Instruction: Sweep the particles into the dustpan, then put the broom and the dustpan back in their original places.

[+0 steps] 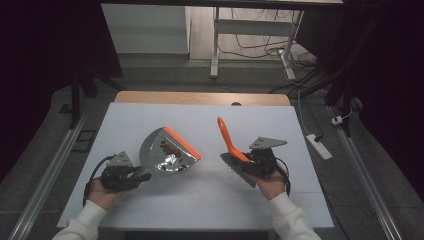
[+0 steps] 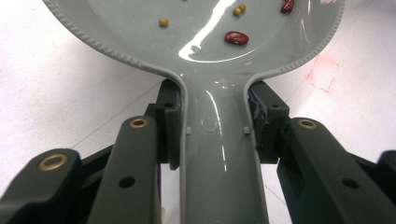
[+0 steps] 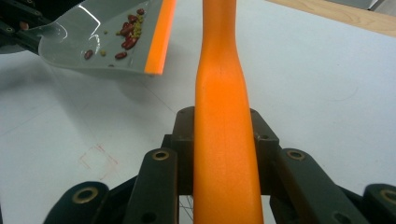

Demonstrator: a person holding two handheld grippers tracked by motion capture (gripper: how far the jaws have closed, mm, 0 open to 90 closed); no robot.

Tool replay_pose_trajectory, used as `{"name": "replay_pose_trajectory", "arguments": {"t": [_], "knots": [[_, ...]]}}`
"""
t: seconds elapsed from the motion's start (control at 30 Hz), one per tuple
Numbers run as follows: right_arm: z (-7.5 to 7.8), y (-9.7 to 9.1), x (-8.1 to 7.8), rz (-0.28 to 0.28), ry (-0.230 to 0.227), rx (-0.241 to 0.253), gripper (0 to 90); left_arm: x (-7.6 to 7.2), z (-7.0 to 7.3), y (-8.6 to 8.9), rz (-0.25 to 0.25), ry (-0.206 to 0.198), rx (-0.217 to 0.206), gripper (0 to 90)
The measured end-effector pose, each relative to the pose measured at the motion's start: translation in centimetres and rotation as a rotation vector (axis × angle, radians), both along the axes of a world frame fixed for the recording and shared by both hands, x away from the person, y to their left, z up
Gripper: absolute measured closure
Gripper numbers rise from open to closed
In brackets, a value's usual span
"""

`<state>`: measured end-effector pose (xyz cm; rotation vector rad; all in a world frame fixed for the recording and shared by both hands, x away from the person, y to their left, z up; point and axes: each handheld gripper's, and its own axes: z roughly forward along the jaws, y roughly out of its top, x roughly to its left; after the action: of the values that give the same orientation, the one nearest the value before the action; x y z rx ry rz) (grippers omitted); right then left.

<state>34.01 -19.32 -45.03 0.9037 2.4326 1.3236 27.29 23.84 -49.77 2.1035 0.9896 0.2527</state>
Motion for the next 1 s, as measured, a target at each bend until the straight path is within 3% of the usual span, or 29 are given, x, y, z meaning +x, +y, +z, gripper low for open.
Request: {"name": "replay_pose_trajectory", "arguments": {"t": [0.3,0.8,1.0], "knots": [[-0.3,-0.9,-0.2,-0.008,0.011,-0.001,70.3,-0.4,0.0,0.1,0.03,0.001,-0.002,61.8],[-1.2,-3.3,-1.6,0.007,0.053,0.009,70.3,-1.4,-0.6,0.6,0.137,0.027,-0.025,61.7],[-1.3,-4.2,-1.8,0.005,0.06,0.026,70.3,-1.7,-0.7,0.4,0.157,0.033,-0.026,61.7]]}}
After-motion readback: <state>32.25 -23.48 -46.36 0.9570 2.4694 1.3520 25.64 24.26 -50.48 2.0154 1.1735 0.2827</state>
